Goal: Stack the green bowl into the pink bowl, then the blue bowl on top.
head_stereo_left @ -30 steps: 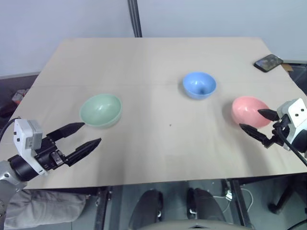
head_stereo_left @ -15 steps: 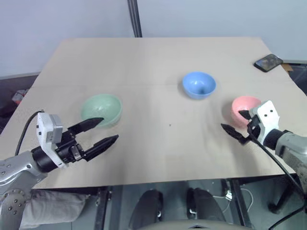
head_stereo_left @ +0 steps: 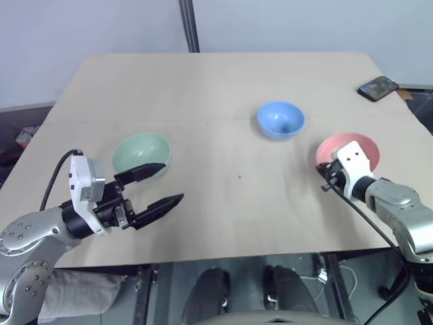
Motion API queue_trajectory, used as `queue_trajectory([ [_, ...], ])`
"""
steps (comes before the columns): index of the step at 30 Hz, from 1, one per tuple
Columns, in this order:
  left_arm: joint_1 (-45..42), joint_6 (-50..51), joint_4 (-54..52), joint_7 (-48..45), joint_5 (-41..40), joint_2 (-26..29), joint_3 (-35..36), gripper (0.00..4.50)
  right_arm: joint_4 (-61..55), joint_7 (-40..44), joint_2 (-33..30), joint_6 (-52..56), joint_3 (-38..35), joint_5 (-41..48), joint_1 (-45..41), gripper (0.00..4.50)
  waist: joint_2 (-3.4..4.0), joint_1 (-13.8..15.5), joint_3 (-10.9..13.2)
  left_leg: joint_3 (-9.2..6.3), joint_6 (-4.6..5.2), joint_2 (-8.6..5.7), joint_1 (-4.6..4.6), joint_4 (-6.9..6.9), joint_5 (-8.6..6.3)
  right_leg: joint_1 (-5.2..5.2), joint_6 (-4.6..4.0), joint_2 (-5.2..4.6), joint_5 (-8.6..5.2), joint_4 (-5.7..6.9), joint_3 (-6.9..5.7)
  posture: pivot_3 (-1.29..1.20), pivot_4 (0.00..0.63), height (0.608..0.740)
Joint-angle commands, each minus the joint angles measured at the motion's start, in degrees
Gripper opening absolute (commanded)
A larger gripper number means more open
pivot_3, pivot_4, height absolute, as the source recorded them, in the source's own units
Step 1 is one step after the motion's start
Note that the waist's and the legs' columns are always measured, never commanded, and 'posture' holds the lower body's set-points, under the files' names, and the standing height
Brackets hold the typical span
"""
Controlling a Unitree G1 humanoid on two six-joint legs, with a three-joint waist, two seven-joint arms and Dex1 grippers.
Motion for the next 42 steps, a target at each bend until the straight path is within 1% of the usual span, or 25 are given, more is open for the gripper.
queue_trajectory([
  [1, 0.3, -1.3, -2.5, 0.6, 0.1, -0.4, 0.1, 4.50, 0.2, -0.4, -1.2, -2.1, 0.6, -3.3, -1.4, 0.03, 0.00, 0.0, 0.0, 0.00, 0.00, 0.00, 0.00, 0.00, 0.00, 0.00, 0.00, 0.01, 0.00, 0.00, 0.00, 0.00, 0.150, 0.740],
  [6, -0.3, -1.5, -2.5, 1.5, 0.3, -0.8, -1.1, 4.50, 1.4, 0.4, -1.6, -5.1, 1.6, -6.7, -1.3, 0.03, 0.00, 0.0, 0.0, 0.00, -0.01, 0.01, 0.00, 0.00, 0.01, 0.00, 0.00, 0.04, 0.00, 0.00, 0.00, 0.00, 0.150, 0.740],
  [10, -0.7, -1.7, -2.3, 1.7, 0.3, -1.0, -1.6, 4.50, -0.4, 3.7, -2.1, -6.1, 0.9, -5.6, -0.7, 0.03, 0.00, 0.0, 0.0, 0.00, 0.00, 0.00, 0.00, 0.00, 0.01, 0.00, 0.01, 0.06, 0.00, 0.00, 0.02, 0.00, 0.150, 0.740],
  [11, -0.7, -1.7, -2.3, 1.8, 0.2, -1.0, -1.7, 4.50, -0.6, 4.5, -2.4, -6.3, 0.8, -5.7, -0.7, 0.52, 0.00, 0.0, 0.0, 0.00, 0.00, 0.00, 0.00, 0.00, 0.01, 0.00, 0.01, 0.06, 0.00, 0.00, 0.02, 0.00, 0.150, 0.740],
  [12, -0.8, -1.7, -2.1, 1.8, 0.2, -1.0, -1.8, 4.50, -0.7, 4.8, -2.5, -6.5, 0.8, -6.0, -0.8, 0.86, 0.00, 0.0, 0.0, 0.00, 0.00, 0.00, 0.00, 0.00, 0.01, 0.00, 0.01, 0.07, 0.00, 0.00, 0.02, 0.00, 0.150, 0.740],
  [13, -0.9, -1.6, -2.0, 1.9, 0.2, -1.0, -1.8, 4.50, -0.9, 4.8, -2.4, -6.7, 0.6, -6.2, -0.8, 1.34, 0.00, 0.0, 0.0, 0.00, 0.00, 0.00, 0.00, 0.00, 0.01, 0.00, 0.01, 0.07, 0.00, 0.00, 0.02, 0.00, 0.150, 0.740],
  [14, -1.0, -1.5, -1.9, 1.9, 0.0, -1.0, -1.9, 4.50, -1.2, 3.9, -1.9, -6.9, 0.1, -6.7, -0.7, 1.93, 0.00, 0.0, 0.0, 0.00, 0.00, 0.00, 0.00, 0.00, 0.01, 0.00, 0.01, 0.07, 0.00, 0.00, 0.02, 0.00, 0.150, 0.740],
  [17, -1.2, -1.4, -1.5, 2.0, -0.1, -1.1, -2.1, 4.50, -1.8, 3.1, -0.3, -5.9, -0.9, -5.9, -1.0, 3.28, 0.00, 0.0, 0.0, 0.00, -0.01, 0.00, 0.00, 0.00, 0.01, 0.00, 0.01, 0.07, 0.00, 0.01, 0.02, 0.00, 0.150, 0.740],
  [22, -2.2, -1.4, -1.2, 2.5, -0.1, -1.3, -2.8, 4.50, 0.1, 3.2, 0.1, -7.0, 0.9, -7.7, -2.4, 3.28, 0.00, 0.0, 0.0, 0.01, -0.01, 0.00, 0.01, 0.01, 0.01, 0.00, 0.01, 0.07, 0.01, 0.02, 0.02, 0.00, 0.150, 0.740],
  [26, -2.7, -1.2, -1.2, 2.4, -0.3, -1.3, -2.8, 4.50, 8.1, 2.8, 0.7, -13.1, 3.9, -11.5, -5.6, 3.28, 0.00, -0.1, 0.0, 0.02, -0.01, 0.00, 0.03, 0.03, 0.01, 0.01, 0.02, 0.09, 0.01, 0.03, 0.04, 0.00, 0.150, 0.740],
  [29, -2.2, -1.0, -1.4, 1.9, -0.9, -1.1, -2.1, 4.50, 12.5, 3.9, 0.7, -17.2, 5.6, -13.3, -7.5, 2.54, 0.01, -0.1, 0.0, 0.08, -0.02, 0.00, 0.07, 0.03, 0.02, 0.01, 0.02, 0.12, 0.02, 0.06, 0.06, 0.00, 0.150, 0.740],
  [30, -2.1, -1.0, -1.4, 1.8, -1.0, -1.0, -1.8, 4.50, 13.3, 4.3, 0.7, -18.2, 5.8, -13.7, -7.8, 1.99, 0.01, -0.1, 0.0, 0.07, -0.02, 0.00, 0.05, 0.03, 0.02, 0.00, 0.02, 0.12, 0.02, 0.06, 0.06, 0.00, 0.150, 0.740],
  [34, -1.5, -1.1, -1.2, 1.5, -1.2, -0.9, -1.1, 4.50, 13.8, 5.6, 0.5, -20.5, 5.6, -14.5, -8.2, 0.11, 0.01, 0.0, 0.0, 0.05, -0.02, 0.00, 0.04, 0.03, 0.02, 0.01, 0.00, 0.12, 0.02, 0.05, 0.09, 0.00, 0.150, 0.740],
  [36, -0.9, -1.4, -1.3, 1.3, -1.0, -1.0, -1.0, 4.50, 12.3, 7.2, 0.5, -21.0, 5.2, -13.6, -8.1, 0.05, 0.01, 0.0, 0.0, 0.08, -0.02, 0.00, 0.03, 0.03, 0.02, 0.01, 0.01, 0.11, 0.02, 0.04, 0.11, 0.00, 0.150, 0.740],
  [39, -0.1, -1.8, -1.1, 0.6, -1.0, -1.0, -0.8, 4.50, 4.2, 14.5, 0.8, -20.2, 5.8, -7.3, -6.7, 0.05, 0.02, 0.0, 0.0, 0.06, -0.02, 0.00, 0.03, 0.04, 0.02, 0.01, 0.01, 0.11, 0.02, 0.04, 0.12, 0.00, 0.150, 0.740],
  [40, -0.1, -1.8, -0.9, 0.4, -1.1, -1.0, -0.7, 4.50, 2.7, 15.7, 1.0, -19.7, 5.9, -6.2, -6.5, 0.05, 0.03, -0.1, 0.0, 0.03, -0.02, 0.02, 0.03, 0.04, 0.02, 0.00, 0.01, 0.13, 0.02, 0.04, 0.10, 0.00, 0.150, 0.740],
  [42, 0.3, -2.1, -0.2, -1.4, -1.7, -0.9, -0.6, 4.50, -3.4, 19.4, 0.4, -18.2, 8.4, -3.7, -5.4, 0.05, 0.04, -0.1, 0.0, 0.03, -0.02, 0.06, 0.04, 0.03, 0.02, 0.00, 0.01, 0.16, 0.02, 0.05, 0.10, 0.00, 0.150, 0.740],
])
